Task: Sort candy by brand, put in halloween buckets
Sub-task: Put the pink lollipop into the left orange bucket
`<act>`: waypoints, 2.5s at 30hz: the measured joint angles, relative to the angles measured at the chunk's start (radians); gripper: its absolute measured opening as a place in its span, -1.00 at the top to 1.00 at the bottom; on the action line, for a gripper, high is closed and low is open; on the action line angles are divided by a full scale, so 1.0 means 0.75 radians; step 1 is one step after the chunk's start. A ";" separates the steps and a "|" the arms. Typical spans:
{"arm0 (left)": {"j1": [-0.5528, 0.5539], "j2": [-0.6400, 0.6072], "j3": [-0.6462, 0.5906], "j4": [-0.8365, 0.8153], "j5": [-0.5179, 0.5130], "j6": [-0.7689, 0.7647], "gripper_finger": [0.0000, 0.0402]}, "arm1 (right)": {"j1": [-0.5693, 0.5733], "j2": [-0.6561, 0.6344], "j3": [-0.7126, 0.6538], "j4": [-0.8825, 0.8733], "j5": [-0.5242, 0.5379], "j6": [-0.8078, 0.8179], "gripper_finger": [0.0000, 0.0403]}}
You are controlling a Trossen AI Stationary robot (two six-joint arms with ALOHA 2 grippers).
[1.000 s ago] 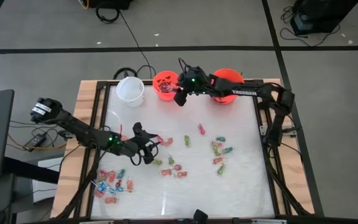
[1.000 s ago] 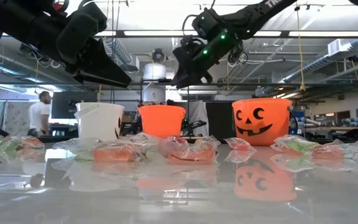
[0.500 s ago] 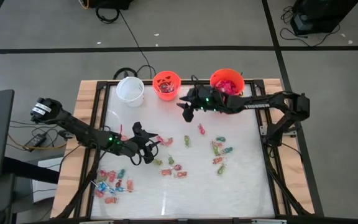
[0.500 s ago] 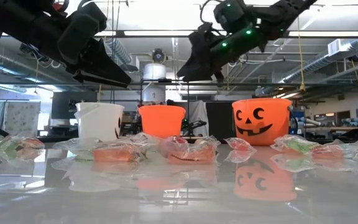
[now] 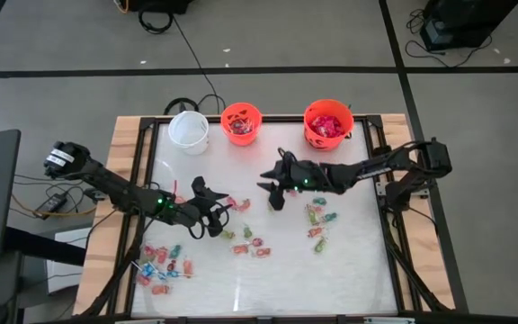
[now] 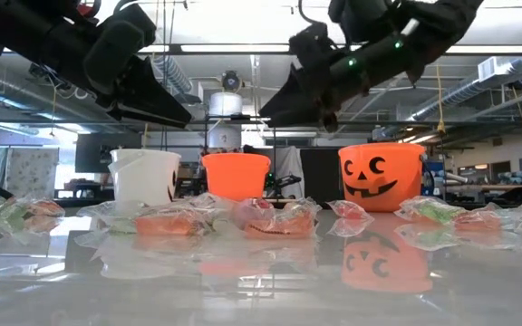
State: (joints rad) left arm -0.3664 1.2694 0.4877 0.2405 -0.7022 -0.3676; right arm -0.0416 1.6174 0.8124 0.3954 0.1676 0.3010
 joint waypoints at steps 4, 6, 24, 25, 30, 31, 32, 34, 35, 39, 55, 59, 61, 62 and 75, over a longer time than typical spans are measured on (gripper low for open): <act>0.000 0.000 0.000 0.000 0.009 -0.001 0.16 | 0.101 0.010 0.000 -0.020 0.071 0.019 0.14; 0.000 0.000 0.000 0.000 0.009 -0.003 0.16 | 0.148 0.010 0.000 -0.027 0.106 0.026 0.14; 0.000 0.000 0.000 0.003 0.009 -0.007 0.16 | 0.490 0.249 0.000 0.076 0.230 0.161 0.14; 0.000 0.000 0.000 0.003 0.009 -0.007 0.16 | 0.502 0.269 0.000 0.093 0.219 0.151 0.14; 0.000 0.000 0.000 0.002 0.010 -0.007 0.16 | 0.534 0.343 0.002 0.173 0.134 0.104 0.14; 0.000 0.000 0.000 0.002 0.009 -0.006 0.16 | 0.536 0.363 0.002 0.199 0.139 0.089 0.14; 0.000 0.000 0.000 0.002 0.009 -0.005 0.16 | 0.536 0.384 0.002 0.232 0.142 0.085 0.13; 0.000 0.000 0.000 0.002 0.010 -0.004 0.16 | 0.525 0.429 0.011 0.276 0.116 0.077 0.09; 0.000 0.000 0.000 0.003 0.015 -0.004 0.16 | 0.518 0.450 0.022 0.279 0.103 0.076 0.07; 0.000 0.000 0.000 0.002 0.057 -0.005 0.16 | 0.504 0.517 0.047 0.268 0.088 0.073 -0.10; 0.000 0.000 0.000 -0.011 0.066 0.033 0.16 | 0.414 0.526 0.053 0.250 -0.103 0.080 0.26; 0.000 0.000 0.000 -0.010 0.066 0.032 0.16 | 0.381 0.526 0.052 0.262 -0.152 0.076 0.44; 0.000 0.000 0.000 -0.007 0.066 0.032 0.16 | 0.371 0.526 0.052 0.270 -0.160 0.075 0.47; 0.000 0.000 0.000 -0.007 0.066 0.032 0.16 | 0.365 0.526 0.052 0.276 -0.173 0.074 0.47; -0.002 -0.021 0.001 0.110 0.147 0.102 0.16 | 0.257 0.524 0.052 0.401 -0.303 0.109 0.44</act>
State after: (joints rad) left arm -0.3676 1.2533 0.4881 0.3229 -0.5917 -0.2911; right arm 0.1509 2.0106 0.8513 0.6960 -0.0594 0.3827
